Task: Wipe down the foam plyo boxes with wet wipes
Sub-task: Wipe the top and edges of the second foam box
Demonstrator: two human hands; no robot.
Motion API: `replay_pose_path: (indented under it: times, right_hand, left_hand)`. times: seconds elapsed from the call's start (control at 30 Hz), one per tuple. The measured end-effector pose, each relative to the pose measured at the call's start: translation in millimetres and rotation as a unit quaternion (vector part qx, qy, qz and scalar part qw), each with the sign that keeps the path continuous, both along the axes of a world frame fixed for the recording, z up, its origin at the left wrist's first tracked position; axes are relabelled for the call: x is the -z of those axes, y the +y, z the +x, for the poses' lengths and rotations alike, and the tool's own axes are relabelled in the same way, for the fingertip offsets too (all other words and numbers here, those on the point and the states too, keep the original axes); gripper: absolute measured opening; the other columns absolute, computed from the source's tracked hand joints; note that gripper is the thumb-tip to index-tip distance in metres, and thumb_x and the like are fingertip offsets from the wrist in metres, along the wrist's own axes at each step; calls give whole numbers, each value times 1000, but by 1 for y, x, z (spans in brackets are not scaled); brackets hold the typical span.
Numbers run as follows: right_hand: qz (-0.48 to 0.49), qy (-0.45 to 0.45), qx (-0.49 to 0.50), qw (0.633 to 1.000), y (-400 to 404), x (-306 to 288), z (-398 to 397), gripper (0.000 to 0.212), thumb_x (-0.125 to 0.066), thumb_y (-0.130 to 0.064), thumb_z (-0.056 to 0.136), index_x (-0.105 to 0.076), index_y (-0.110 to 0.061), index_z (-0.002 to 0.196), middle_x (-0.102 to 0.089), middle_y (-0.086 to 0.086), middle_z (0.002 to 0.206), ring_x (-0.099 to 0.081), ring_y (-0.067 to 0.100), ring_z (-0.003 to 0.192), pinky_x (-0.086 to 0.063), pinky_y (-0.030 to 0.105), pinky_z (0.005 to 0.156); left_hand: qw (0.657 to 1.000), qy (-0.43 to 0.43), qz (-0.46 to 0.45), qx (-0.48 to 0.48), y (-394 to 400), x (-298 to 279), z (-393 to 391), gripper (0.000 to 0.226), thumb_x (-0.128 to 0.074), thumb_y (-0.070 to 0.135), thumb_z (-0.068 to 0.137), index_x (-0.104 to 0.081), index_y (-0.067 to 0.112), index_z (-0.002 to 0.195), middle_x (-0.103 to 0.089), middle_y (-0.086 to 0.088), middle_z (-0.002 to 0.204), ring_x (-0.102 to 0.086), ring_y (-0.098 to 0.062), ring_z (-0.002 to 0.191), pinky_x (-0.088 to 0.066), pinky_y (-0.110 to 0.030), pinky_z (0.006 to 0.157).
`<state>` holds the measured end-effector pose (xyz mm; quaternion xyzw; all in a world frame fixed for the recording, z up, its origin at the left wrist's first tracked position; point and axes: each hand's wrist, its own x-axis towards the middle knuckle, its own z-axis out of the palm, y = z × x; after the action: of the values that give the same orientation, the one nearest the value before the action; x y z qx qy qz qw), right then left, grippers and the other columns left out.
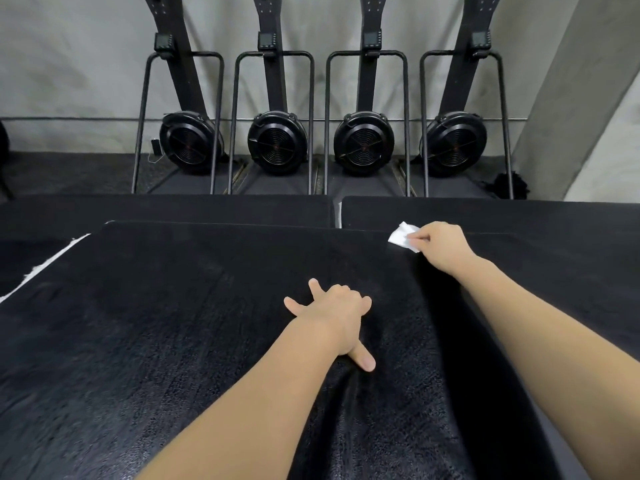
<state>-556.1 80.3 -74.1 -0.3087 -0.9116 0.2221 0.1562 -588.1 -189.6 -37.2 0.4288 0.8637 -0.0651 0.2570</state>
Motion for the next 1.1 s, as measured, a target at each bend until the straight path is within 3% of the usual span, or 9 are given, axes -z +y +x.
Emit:
replay_pose_path:
  times: [0.17,0.3,0.5,0.67,0.73,0.8,0.9,1.03,1.1]
  right_hand:
    - [2,-25,-7,1000,-14,-4,17,24,-60,-21,89,-71,0,88,-68,23,97,-61,37,95,-50,41,74]
    - [23,-41,-61,997,-55,-8,73,18,-63,-21,92,-81,-24,92,-70,1,92,-64,21,90,-54,35,81]
    - [106,-18,-114,988,-92,10,134,12,-65,-18,94,-77,-19,92,-64,-6,98,-63,14,87,-50,28,80]
    - [87,6,-100,991,-47,23,84,20,-59,-16,97,-77,-8,104,-67,6,112,-61,20,104,-42,21,92]
    - [55,-8,-59,997,-18,24,53,24,-55,-20,98,-74,-5,97,-66,7,108,-61,24,101,-47,29,90]
    - [44,-23,-25,998,2,20,27,26,-53,-19,94,-62,-2,77,-63,8,91,-59,29,86,-50,39,78]
    - [61,-18,-18,998,16,10,2,29,-48,-6,85,-34,-6,60,-38,5,66,-36,25,62,-30,35,56]
    - [26,-17,2,1000,24,10,-13,24,-50,-10,86,-46,0,64,-44,8,67,-38,22,64,-31,34,58]
    - [20,-24,3,1000,18,9,-10,26,-52,-12,89,-55,5,71,-54,19,72,-48,35,66,-39,38,58]
  left_hand:
    - [1000,-1,0,-7,0,0,-1,103,-83,54,73,-28,30,157,-23,-7,159,6,-54,148,-16,-89,98]
    - [1000,3,7,-11,0,0,0,103,-84,54,73,-29,32,157,-27,-5,157,2,-51,148,-18,-87,99]
    - [1000,1,19,-18,0,0,1,99,-86,52,71,-34,34,154,-36,-3,147,-7,-50,147,-21,-85,100]
    - [1000,-1,16,-18,1,0,1,101,-87,53,70,-33,35,154,-35,-2,150,-4,-50,148,-21,-85,101]
    - [1000,-3,14,-19,1,2,0,102,-87,53,70,-32,36,155,-33,-3,152,0,-49,149,-18,-86,101]
    - [1000,-2,12,-16,1,3,-1,104,-87,53,70,-30,37,156,-32,-2,152,1,-49,149,-18,-86,101]
    - [1000,-1,10,-13,3,5,-2,105,-86,53,70,-28,37,157,-27,-2,157,3,-48,150,-16,-87,101]
    - [1000,-2,5,-12,4,6,-5,105,-87,54,70,-30,37,156,-28,-2,157,2,-47,149,-16,-87,100]
    - [1000,4,0,-10,4,6,-7,104,-86,54,70,-31,36,155,-29,-2,157,0,-47,149,-18,-87,100]
